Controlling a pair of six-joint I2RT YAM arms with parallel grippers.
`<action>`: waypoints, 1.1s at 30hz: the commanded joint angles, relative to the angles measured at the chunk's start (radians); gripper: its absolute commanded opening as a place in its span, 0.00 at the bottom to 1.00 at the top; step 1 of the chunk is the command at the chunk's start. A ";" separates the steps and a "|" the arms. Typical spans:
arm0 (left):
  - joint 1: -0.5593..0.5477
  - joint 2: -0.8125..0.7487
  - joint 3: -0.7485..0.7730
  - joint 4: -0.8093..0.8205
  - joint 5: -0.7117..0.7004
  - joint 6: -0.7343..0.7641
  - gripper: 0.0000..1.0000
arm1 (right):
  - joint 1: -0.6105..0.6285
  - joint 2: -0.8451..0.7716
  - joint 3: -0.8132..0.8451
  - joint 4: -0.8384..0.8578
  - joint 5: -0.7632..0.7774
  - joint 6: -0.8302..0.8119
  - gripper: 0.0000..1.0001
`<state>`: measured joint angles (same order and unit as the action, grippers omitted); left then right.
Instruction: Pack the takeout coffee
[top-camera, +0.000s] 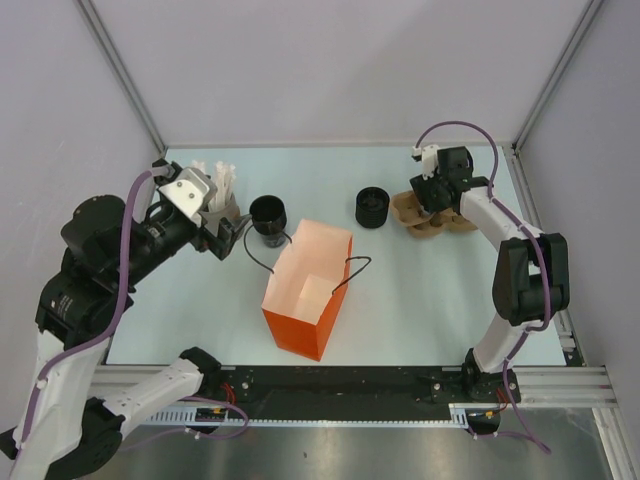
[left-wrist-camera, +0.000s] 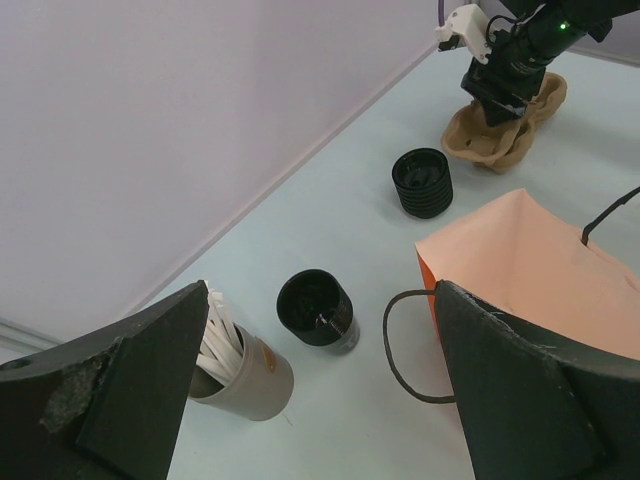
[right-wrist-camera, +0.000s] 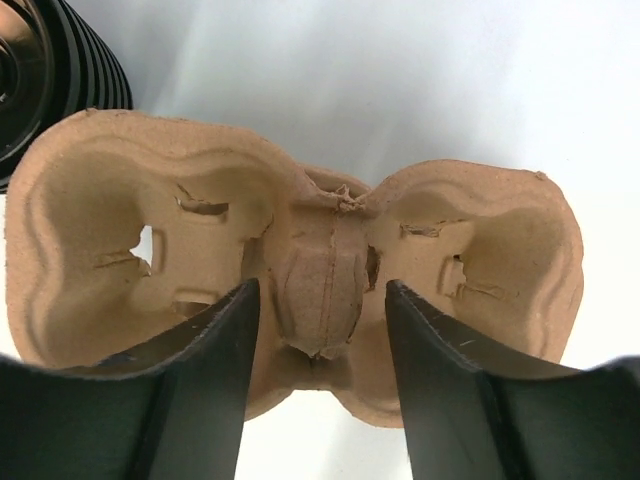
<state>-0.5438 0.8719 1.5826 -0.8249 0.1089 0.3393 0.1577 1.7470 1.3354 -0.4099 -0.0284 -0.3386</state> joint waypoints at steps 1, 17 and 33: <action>0.019 -0.010 -0.004 0.027 0.031 -0.029 1.00 | -0.004 0.003 -0.007 0.013 0.024 0.004 0.66; 0.050 -0.014 -0.006 0.024 0.069 -0.040 1.00 | -0.006 0.069 0.022 -0.024 0.018 0.026 0.68; 0.064 -0.020 -0.010 0.023 0.078 -0.042 1.00 | -0.003 0.177 0.194 -0.257 0.021 0.041 0.61</action>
<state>-0.4934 0.8608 1.5799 -0.8246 0.1688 0.3145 0.1551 1.8725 1.4475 -0.5423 -0.0189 -0.3080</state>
